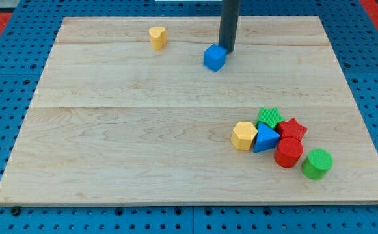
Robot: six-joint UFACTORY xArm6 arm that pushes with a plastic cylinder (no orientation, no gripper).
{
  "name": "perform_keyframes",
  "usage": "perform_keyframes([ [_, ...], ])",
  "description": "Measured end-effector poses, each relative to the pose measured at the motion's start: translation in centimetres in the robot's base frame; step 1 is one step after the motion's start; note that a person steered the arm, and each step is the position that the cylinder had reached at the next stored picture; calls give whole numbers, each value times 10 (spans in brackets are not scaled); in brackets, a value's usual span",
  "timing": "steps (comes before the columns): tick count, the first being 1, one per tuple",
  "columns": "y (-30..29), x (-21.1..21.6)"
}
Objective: Push the cube diagonally above the green star
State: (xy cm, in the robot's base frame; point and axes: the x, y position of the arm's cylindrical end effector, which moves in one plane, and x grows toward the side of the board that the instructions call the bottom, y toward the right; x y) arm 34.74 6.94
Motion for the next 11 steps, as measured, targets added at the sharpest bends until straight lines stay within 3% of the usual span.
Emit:
perform_keyframes([
  [1,0,87],
  [2,64,26],
  [3,50,-25],
  [4,-6,-64],
  [5,-50,-63],
  [6,-66,28],
  [7,-38,87],
  [8,-86,55],
  [9,-84,29],
  [10,-7,49],
  [11,32,92],
])
